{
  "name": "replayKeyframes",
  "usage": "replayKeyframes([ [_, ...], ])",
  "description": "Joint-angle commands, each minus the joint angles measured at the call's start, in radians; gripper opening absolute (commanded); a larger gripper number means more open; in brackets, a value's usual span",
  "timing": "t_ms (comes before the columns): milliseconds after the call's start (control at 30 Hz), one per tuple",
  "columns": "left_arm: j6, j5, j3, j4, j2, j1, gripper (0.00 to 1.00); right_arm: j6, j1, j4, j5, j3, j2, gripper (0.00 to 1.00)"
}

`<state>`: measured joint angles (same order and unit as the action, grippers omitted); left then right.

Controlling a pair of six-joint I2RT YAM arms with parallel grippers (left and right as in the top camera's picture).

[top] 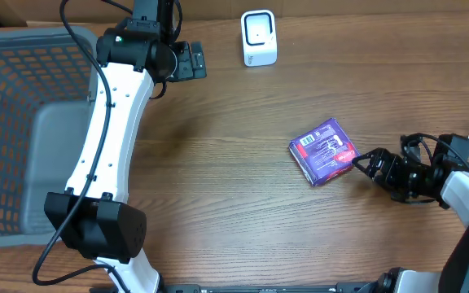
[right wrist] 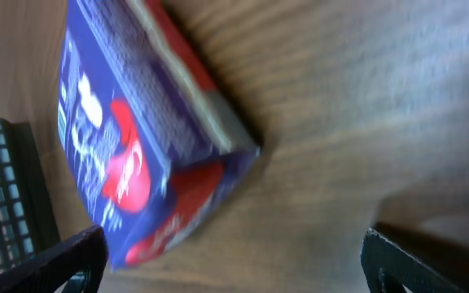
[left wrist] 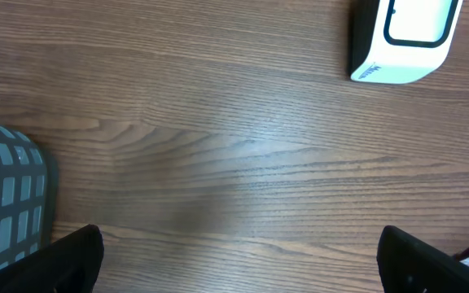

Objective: Scan the item barcode
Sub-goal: 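Grasp the purple package's right side with the right gripper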

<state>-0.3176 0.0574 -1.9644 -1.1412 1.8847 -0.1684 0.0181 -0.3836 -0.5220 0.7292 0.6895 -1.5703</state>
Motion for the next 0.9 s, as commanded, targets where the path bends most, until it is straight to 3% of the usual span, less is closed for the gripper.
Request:
replayKeyframes([
  [0, 0.008, 0.009, -0.017, -0.001, -0.034, -0.002, 1.0, 0.055, 0.005, 0.066, 0.037, -0.006, -0.057, 1.0],
  [233, 0.008, 0.009, -0.017, -0.001, -0.034, -0.002, 1.0, 0.083, 0.032, 0.181, 0.145, -0.006, -0.166, 1.0],
  [600, 0.008, 0.009, -0.017, -0.001, -0.034, -0.002, 1.0, 0.136, 0.157, 0.287, 0.093, -0.006, -0.239, 0.99],
  [667, 0.008, 0.009, -0.017, -0.001, -0.034, -0.002, 1.0, 0.135, 0.168, 0.282, 0.046, -0.006, -0.24, 0.82],
  [767, 0.008, 0.009, -0.017, -0.001, -0.034, -0.002, 1.0, 0.131, 0.171, 0.288, 0.025, -0.006, -0.24, 0.37],
  [867, 0.008, 0.009, -0.017, -0.001, -0.034, -0.002, 1.0, 0.132, 0.171, 0.307, 0.027, -0.006, -0.239, 0.2],
])
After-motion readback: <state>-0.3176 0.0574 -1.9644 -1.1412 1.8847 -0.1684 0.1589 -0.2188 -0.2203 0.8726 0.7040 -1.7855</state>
